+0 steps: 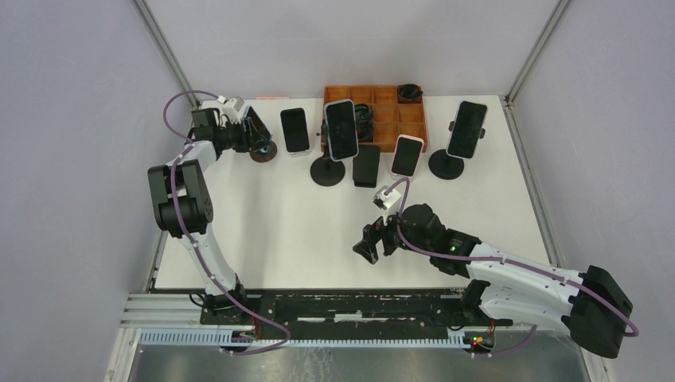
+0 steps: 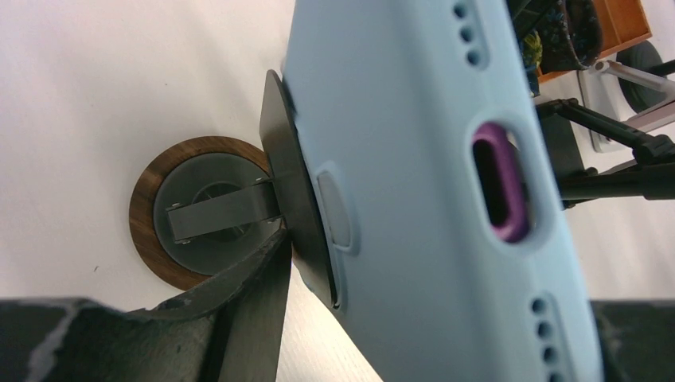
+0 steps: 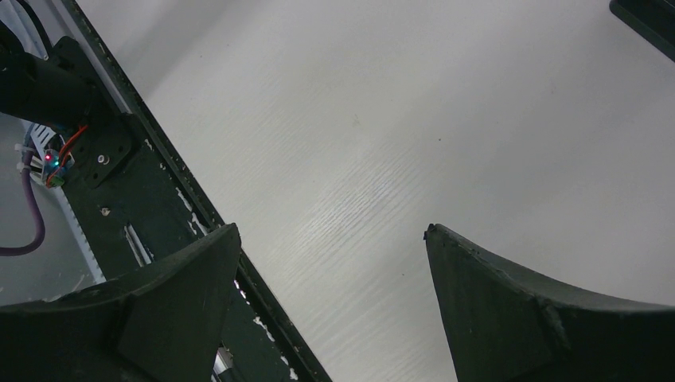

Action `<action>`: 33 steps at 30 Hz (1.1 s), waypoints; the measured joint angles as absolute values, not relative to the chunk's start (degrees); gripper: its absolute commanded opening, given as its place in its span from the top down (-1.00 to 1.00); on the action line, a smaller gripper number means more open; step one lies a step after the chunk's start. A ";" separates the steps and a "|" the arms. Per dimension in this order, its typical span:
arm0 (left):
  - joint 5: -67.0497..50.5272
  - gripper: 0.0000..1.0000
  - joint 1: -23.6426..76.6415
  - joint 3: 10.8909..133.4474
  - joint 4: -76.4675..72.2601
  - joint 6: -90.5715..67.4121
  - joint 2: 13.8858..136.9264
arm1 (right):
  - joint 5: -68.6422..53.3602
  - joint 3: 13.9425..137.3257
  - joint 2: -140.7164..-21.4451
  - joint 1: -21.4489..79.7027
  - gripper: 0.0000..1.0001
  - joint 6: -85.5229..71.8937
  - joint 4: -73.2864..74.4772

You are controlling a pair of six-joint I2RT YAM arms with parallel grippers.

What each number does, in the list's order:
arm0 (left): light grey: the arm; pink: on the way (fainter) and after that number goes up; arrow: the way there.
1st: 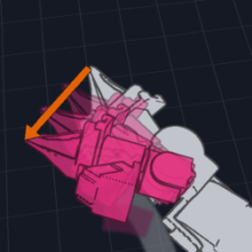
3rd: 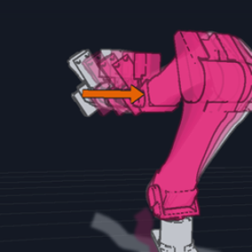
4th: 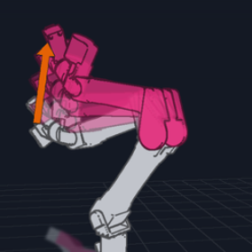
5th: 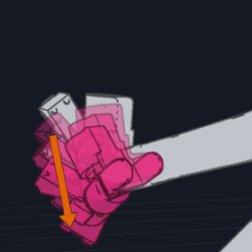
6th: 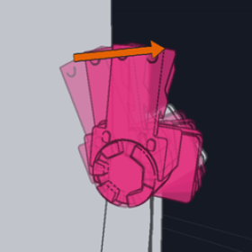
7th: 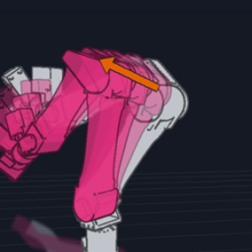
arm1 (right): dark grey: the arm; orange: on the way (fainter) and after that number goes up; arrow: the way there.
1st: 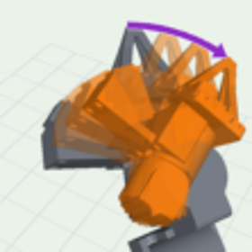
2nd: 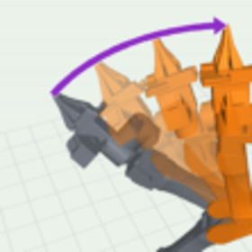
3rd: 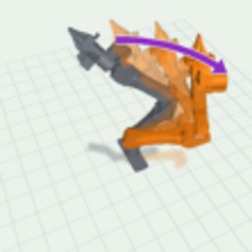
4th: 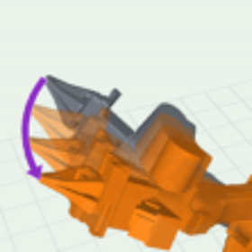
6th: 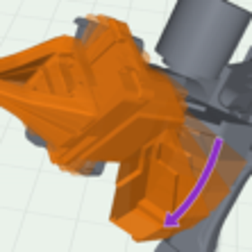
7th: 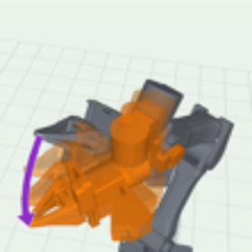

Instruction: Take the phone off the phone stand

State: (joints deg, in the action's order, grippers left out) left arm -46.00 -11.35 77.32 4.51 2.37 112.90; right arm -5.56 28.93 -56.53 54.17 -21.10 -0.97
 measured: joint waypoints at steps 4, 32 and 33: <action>-45.12 0.81 -11.05 77.32 4.51 2.44 112.90 | -5.61 28.93 -56.55 54.35 -0.80 -21.08 -1.43; -37.50 0.96 -9.41 64.53 11.51 13.56 96.07 | -6.63 29.34 -56.12 54.63 -0.64 -21.15 -2.52; -37.60 0.96 -9.47 64.53 10.98 12.71 96.07 | -6.63 29.34 -55.94 54.65 -0.63 -21.15 -2.50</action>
State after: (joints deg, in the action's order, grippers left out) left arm -37.60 -9.47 64.53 10.98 12.71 96.07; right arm -6.63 29.34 -55.94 54.65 -21.15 -2.50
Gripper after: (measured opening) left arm 0.540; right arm 0.827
